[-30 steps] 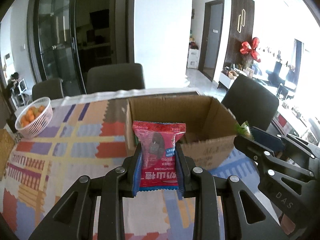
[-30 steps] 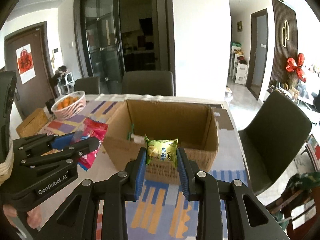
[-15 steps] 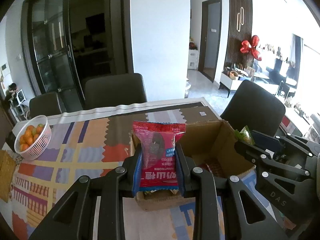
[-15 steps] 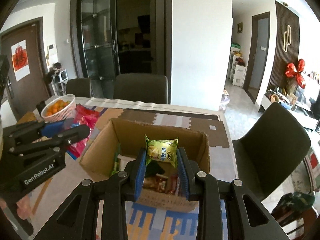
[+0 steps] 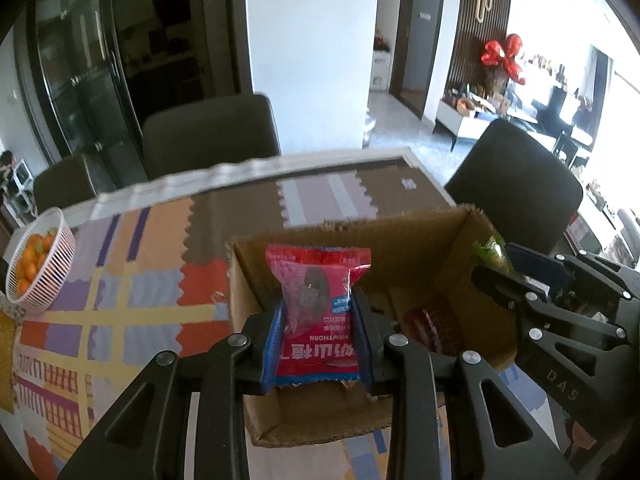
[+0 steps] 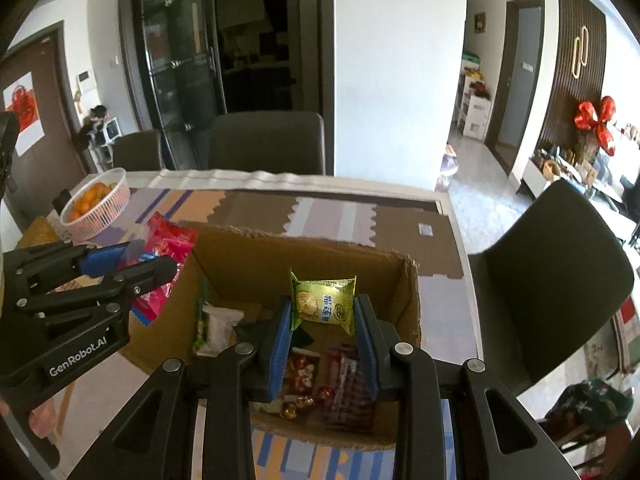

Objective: Organize snacks

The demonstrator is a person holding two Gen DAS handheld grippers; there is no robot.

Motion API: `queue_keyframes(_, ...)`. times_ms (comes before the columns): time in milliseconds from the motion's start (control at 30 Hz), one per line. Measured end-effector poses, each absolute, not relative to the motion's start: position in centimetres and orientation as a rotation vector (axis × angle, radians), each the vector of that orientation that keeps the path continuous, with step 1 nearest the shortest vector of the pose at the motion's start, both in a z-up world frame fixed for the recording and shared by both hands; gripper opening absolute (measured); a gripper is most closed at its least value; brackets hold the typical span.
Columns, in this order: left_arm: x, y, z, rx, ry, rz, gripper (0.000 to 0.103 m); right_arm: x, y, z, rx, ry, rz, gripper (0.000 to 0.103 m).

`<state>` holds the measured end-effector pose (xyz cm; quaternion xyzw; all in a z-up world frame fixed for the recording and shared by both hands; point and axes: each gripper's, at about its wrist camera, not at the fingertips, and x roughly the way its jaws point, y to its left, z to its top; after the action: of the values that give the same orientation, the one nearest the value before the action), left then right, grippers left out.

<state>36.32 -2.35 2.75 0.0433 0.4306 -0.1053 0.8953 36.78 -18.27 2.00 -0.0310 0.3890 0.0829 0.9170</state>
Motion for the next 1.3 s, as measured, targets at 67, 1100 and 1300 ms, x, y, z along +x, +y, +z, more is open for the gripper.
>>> queue_keyframes(67,36.3,-2.3,2.1,0.105,0.913,-0.189,0.042,37.1,-18.4,1.5,-0.067,0.827,0.158,0.038)
queue_keyframes(1100,18.2,0.3,4.6,0.065,0.599,-0.056,0.097,21.5,-20.1,3.1,0.007,0.599,0.074,0.085)
queue_keyframes(1300,15.6,0.2,4.4,0.057,0.579,-0.067,0.099,19.0,-20.1,3.3,0.008,0.577,0.071,0.085)
